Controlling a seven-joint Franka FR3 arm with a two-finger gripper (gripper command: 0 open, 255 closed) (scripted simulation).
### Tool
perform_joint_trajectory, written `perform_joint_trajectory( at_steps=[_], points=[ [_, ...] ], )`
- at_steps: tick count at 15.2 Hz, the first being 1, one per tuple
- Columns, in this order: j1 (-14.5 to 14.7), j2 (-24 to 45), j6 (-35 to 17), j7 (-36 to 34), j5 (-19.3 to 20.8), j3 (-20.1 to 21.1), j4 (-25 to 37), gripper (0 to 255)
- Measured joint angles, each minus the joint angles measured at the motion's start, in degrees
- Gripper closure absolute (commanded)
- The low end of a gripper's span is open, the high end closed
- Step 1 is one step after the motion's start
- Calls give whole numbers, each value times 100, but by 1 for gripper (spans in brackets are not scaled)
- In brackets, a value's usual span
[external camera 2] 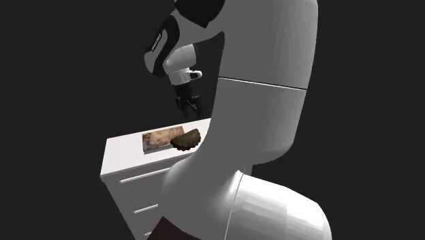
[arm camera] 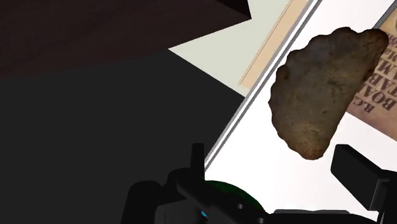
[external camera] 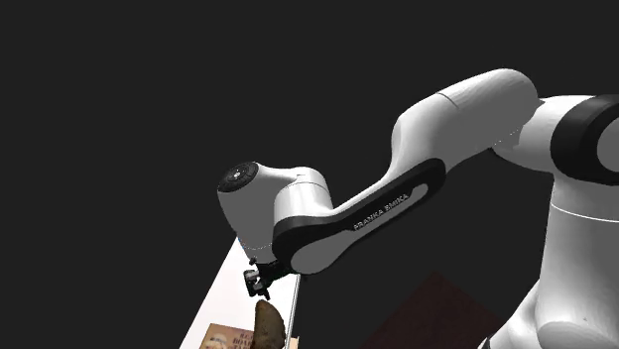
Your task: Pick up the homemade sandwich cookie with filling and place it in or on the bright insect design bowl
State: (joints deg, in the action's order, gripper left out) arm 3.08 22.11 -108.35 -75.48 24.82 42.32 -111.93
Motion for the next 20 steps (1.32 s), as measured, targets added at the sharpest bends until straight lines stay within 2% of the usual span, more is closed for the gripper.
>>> perform_joint_trajectory(
  at_steps=[5, 8, 20],
  points=[
    [849, 1445, 404, -791, 570, -500, 1197, 0],
    [1246, 2130, 651, -1021, 721, -749, 1912, 0],
    [1233, 2401, 253, -1166, 910, -914, 1702, 0]
  ],
)
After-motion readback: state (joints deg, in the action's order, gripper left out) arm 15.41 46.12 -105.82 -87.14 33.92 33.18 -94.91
